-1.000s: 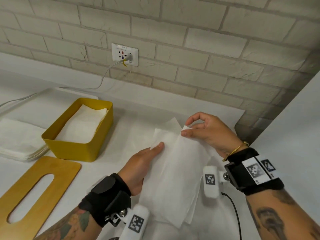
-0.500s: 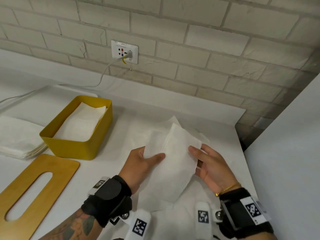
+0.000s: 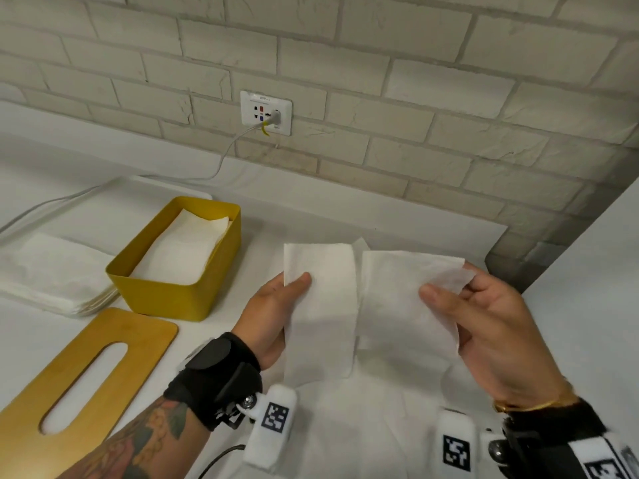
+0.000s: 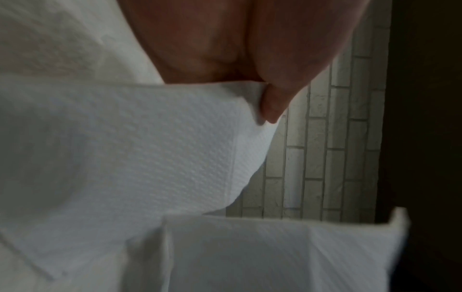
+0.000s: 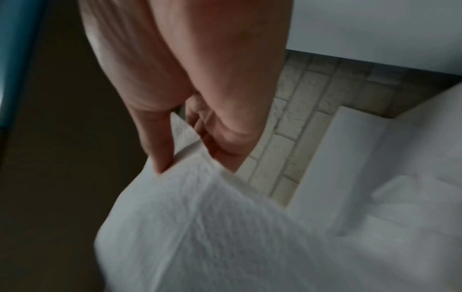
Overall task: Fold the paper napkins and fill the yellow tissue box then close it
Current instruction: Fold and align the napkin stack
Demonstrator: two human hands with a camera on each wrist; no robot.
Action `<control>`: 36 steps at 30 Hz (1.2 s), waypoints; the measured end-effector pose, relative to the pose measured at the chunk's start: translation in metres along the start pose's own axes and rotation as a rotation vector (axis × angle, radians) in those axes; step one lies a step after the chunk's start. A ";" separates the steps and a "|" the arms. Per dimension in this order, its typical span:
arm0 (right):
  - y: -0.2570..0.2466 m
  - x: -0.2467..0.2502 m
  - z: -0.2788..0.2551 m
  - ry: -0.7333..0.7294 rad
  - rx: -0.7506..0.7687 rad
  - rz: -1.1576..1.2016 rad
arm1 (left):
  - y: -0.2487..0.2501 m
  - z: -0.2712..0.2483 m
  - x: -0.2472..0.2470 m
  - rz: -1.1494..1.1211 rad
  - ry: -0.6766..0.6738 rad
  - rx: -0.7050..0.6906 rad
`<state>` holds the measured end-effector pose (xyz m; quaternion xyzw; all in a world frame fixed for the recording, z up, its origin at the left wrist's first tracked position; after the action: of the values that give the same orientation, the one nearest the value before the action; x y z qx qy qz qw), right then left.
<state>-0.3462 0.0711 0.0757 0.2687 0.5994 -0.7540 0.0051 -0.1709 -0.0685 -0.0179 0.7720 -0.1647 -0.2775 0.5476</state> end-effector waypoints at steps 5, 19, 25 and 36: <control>0.015 -0.026 0.003 -0.050 -0.050 -0.032 | 0.005 -0.011 -0.022 0.008 -0.076 -0.044; 0.059 -0.011 0.019 0.202 -0.079 -0.201 | -0.004 -0.021 -0.036 0.068 -0.135 -0.007; 0.065 -0.008 0.021 0.217 -0.097 -0.200 | -0.003 -0.015 -0.035 0.171 -0.122 -0.035; 0.121 0.021 -0.015 0.019 -0.508 -0.382 | 0.034 0.001 0.004 0.098 0.102 -0.094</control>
<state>-0.3186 0.0571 -0.0444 0.1482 0.8082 -0.5650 -0.0753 -0.1667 -0.0837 0.0123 0.7497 -0.1608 -0.2180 0.6038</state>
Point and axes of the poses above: each hand's wrist, its own z-axis towards the middle knuckle, its own x-axis out of the back of the hand, y = z × x, the point moved 7 cm from there along z, towards the middle knuckle, and after that the axes turned 15 degrees about z, right-handed, at the moved point
